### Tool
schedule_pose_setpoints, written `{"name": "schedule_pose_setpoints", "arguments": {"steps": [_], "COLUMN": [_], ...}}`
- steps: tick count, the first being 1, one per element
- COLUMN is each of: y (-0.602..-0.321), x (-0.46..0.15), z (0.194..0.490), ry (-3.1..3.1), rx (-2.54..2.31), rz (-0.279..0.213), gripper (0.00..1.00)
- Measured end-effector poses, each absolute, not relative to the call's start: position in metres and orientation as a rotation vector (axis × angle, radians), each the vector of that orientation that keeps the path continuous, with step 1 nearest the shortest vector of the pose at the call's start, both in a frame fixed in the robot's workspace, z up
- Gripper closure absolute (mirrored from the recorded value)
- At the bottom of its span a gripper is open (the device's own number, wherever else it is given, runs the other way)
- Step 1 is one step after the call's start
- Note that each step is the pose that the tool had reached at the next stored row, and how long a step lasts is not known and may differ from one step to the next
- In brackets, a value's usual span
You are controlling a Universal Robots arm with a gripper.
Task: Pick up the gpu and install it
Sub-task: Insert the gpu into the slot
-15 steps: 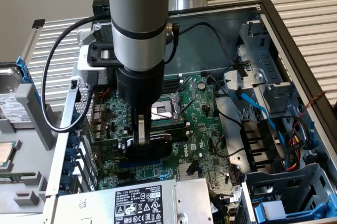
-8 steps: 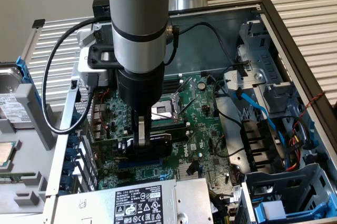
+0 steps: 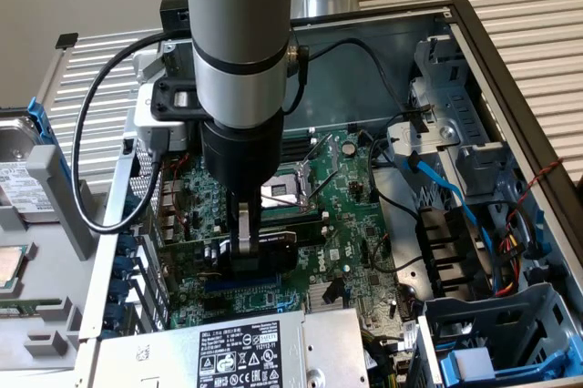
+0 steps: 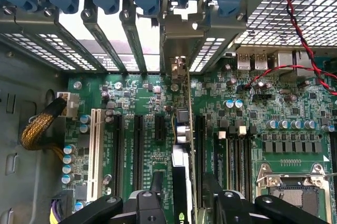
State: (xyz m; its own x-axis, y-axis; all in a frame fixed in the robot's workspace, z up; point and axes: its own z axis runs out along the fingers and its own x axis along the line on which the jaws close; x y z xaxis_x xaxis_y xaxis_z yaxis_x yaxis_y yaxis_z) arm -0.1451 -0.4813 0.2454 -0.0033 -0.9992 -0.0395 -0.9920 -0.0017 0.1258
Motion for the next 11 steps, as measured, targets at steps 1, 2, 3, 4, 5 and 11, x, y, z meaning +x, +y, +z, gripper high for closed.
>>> {"name": "schedule_pose_setpoints", "arguments": {"steps": [1,2,3,4,5,11], "y": [-0.4813,-0.4813,-0.4814,-0.4814,-0.4814,-0.4813], "x": [-0.1451,-0.1452,-0.1452,-0.1452,-0.1452,-0.1452], "z": [0.2452,0.245,0.2449,0.2448,0.2447,0.2443], "ry": [-2.175,-2.175,-2.175,-2.175,-2.175,-2.175], "rx": [2.174,2.174,2.174,2.173,2.173,2.174], "rz": [-0.181,-0.181,-0.18,-0.18,-0.18,-0.181], "gripper": [0.57,0.59,0.65,0.72,0.72,0.73]}}
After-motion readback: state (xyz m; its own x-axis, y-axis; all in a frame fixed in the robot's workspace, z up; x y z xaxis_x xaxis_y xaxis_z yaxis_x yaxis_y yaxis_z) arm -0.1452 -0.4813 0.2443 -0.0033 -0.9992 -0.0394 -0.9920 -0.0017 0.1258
